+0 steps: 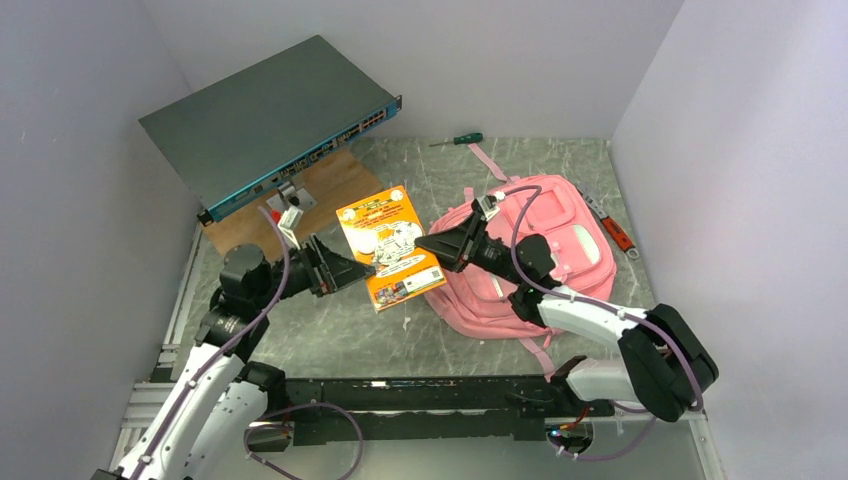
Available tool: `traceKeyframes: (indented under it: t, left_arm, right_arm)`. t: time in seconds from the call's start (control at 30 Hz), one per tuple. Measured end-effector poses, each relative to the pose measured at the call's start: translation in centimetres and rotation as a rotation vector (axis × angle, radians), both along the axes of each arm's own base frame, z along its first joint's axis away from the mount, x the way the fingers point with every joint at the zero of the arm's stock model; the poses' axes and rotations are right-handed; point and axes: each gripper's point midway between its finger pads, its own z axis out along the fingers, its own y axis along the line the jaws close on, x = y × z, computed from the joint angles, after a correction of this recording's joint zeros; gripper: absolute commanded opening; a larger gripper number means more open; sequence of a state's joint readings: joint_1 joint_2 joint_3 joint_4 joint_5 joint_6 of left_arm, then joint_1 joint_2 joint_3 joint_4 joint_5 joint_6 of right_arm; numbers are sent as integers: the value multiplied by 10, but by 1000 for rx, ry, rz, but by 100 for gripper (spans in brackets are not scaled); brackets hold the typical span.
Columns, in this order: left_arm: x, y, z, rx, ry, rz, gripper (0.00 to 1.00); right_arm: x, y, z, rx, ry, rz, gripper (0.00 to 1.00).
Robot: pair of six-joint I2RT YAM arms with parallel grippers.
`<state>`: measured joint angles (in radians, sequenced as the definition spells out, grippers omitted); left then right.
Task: Pack the student bag
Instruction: Pick up the book from the center of the board.
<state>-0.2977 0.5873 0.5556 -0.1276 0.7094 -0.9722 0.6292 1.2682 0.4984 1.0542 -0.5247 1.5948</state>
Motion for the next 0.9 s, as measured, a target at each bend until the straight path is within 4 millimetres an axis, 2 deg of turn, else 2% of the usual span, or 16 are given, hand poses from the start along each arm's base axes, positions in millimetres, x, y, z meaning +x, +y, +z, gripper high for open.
traceKeyframes:
  t: [0.2, 0.27, 0.4, 0.6, 0.63, 0.8, 0.83, 0.87, 0.9]
  left_arm:
    - [8, -4, 29, -73, -97, 4, 98]
    - [9, -4, 33, -85, -106, 5, 92]
    - [15, -7, 39, -121, -99, 4, 71]
    - [24, -12, 35, -158, -57, -5, 67]
    - [24, -14, 35, -159, -58, -9, 62]
    - [21, -20, 34, -152, -55, -29, 21]
    - [21, -20, 33, -144, -50, -25, 12]
    - [21, -19, 31, -129, -42, -21, 4]
    - [21, -19, 30, -113, -30, -11, 0]
  right_arm:
    - [-5, -2, -3, -10, 2, 11, 0]
    - [-5, -2, -4, -11, 5, 11, 0]
    - [-4, -3, -3, -6, 8, 5, 0]
    - [-3, -3, -3, -8, 8, 3, 0]
    - [-3, -3, -3, -9, 6, 3, 0]
    - [-3, -3, -9, -38, -8, -2, 0]
    - [-4, -3, -12, -54, -12, -5, 7]
    - [-3, -3, -18, -90, -15, -13, 21]
    - [-3, -3, -21, -116, -22, -19, 33]
